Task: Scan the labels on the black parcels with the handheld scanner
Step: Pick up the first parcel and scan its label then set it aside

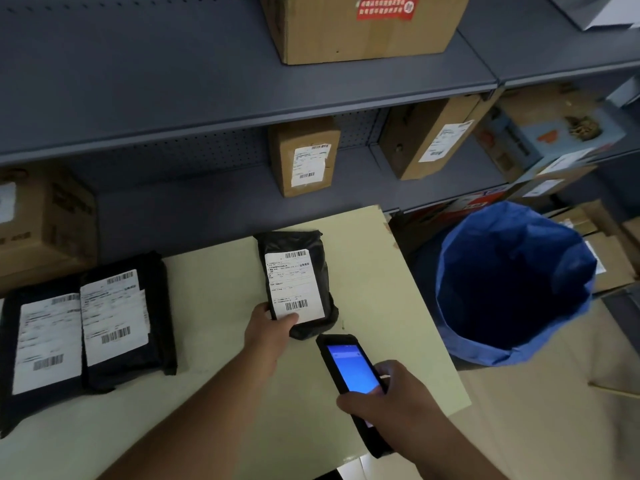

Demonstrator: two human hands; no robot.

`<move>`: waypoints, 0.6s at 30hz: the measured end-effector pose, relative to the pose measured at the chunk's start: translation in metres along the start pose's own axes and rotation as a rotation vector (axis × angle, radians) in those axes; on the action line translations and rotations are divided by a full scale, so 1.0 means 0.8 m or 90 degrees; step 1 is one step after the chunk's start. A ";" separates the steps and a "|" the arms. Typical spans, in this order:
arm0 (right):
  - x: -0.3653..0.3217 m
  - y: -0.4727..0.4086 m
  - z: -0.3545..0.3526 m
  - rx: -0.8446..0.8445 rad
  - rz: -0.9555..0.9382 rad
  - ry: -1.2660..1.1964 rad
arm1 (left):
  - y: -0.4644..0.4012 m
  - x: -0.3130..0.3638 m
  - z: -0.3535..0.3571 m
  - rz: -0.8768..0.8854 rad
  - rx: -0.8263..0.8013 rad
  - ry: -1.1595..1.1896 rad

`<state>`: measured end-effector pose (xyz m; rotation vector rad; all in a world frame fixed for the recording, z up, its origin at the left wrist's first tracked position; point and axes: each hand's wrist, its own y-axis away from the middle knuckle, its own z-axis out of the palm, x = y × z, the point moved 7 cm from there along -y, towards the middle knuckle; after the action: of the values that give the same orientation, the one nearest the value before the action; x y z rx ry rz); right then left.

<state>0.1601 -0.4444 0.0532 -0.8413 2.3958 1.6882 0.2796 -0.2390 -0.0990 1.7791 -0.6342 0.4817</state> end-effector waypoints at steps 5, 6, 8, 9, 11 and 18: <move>0.010 -0.009 -0.017 0.017 0.006 -0.011 | -0.013 0.016 0.033 -0.001 -0.017 -0.029; 0.013 -0.010 -0.020 0.020 0.008 -0.014 | -0.014 0.018 0.039 -0.003 -0.021 -0.030; 0.018 -0.012 -0.024 0.022 0.015 -0.018 | -0.017 0.021 0.050 -0.010 -0.030 -0.030; 0.020 -0.012 -0.025 0.022 0.020 -0.019 | -0.019 0.022 0.054 -0.012 -0.035 -0.034; 0.024 -0.014 -0.027 0.028 0.024 -0.015 | -0.022 0.025 0.062 -0.007 -0.045 -0.050; 0.033 -0.015 -0.028 0.041 0.026 -0.026 | -0.024 0.035 0.074 0.010 -0.102 -0.088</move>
<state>0.1491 -0.4771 0.0419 -0.7463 2.4428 1.6163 0.3141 -0.2966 -0.1131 1.6651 -0.7621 0.3115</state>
